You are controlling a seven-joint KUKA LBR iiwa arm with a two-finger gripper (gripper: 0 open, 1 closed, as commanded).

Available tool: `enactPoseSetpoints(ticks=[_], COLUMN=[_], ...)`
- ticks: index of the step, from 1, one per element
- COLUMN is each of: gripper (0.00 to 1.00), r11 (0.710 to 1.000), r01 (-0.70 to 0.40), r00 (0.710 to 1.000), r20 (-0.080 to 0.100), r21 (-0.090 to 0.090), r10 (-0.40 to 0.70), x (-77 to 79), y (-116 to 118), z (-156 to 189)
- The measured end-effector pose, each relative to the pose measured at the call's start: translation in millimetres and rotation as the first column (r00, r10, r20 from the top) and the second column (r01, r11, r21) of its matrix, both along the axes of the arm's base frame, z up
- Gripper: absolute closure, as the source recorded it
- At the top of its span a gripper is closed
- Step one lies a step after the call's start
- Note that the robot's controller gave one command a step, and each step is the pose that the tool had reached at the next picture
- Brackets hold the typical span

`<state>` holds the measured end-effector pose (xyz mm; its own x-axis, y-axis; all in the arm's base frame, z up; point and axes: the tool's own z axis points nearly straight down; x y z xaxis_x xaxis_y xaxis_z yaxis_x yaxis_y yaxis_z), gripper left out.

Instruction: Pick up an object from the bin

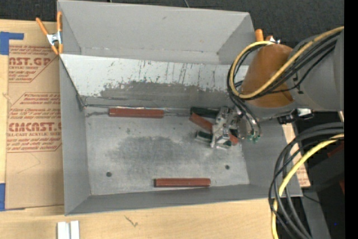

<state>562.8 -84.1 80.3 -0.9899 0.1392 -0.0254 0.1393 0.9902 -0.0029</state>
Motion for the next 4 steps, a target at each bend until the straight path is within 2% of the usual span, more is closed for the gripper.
enactPoseSetpoints(ticks=[1, 2, 3, 4], gripper=[0.00, 1.00, 0.00, 1.00], r11=[1.000, 1.000, 1.000, 1.000], r01=[-0.001, 0.000, -0.002, 0.000], r00=[0.999, 1.000, 0.999, 1.000], r20=[-0.045, 0.000, -0.044, 0.001], r21=[0.006, 0.000, 0.006, 0.000], r10=[0.002, 0.000, 0.002, 0.000], x=[-9.7, 0.1, -9.6, 0.2], y=[0.9, 0.2, 1.1, 0.4], z=[-3.5, 0.0, -3.5, 0.0])
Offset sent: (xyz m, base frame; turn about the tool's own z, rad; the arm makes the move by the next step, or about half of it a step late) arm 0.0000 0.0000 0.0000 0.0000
